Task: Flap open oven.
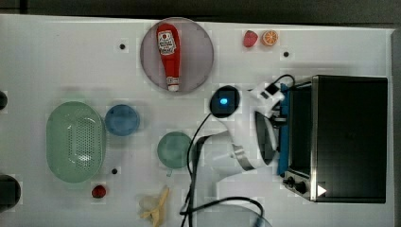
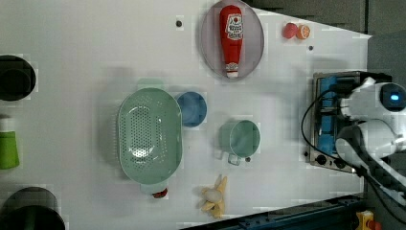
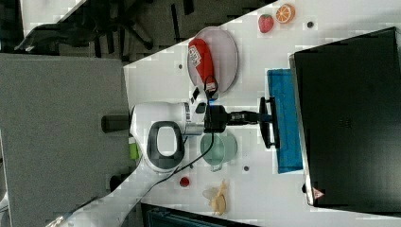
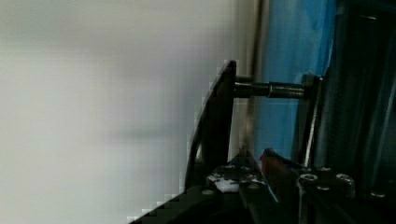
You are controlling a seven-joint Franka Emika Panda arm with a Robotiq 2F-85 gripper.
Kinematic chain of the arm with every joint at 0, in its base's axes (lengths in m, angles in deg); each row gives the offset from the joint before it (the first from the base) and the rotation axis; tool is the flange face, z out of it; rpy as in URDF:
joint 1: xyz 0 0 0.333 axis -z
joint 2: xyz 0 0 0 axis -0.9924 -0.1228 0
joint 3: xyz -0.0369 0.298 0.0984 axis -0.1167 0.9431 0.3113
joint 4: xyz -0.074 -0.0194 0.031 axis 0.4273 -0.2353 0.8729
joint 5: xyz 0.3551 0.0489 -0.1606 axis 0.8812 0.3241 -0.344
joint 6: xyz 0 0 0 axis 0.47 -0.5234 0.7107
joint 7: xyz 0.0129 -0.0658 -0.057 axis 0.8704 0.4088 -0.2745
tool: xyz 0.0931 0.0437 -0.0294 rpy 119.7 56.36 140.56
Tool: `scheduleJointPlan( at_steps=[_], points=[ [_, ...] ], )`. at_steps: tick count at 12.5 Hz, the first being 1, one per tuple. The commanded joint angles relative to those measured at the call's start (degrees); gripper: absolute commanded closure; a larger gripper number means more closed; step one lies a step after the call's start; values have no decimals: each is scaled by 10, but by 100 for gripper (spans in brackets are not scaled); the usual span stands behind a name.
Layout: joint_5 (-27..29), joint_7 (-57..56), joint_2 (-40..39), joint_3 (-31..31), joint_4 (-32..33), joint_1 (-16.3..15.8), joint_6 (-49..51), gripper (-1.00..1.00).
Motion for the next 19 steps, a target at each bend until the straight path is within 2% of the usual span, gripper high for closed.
scheduleJointPlan(
  at_steps=[1, 8, 11, 14, 16, 19],
  points=[
    [0, 107, -38, 16, 10, -32, -6, 65],
    [0, 109, -100, 17, 2, -49, -45, 65],
    [1, 147, -134, 16, -15, -56, -61, 65],
    [1, 159, -139, 17, -29, -62, -52, 65],
    [23, 159, -129, 24, -35, -64, -64, 65],
    [103, 159, -80, 33, -40, -64, -66, 65]
  ],
)
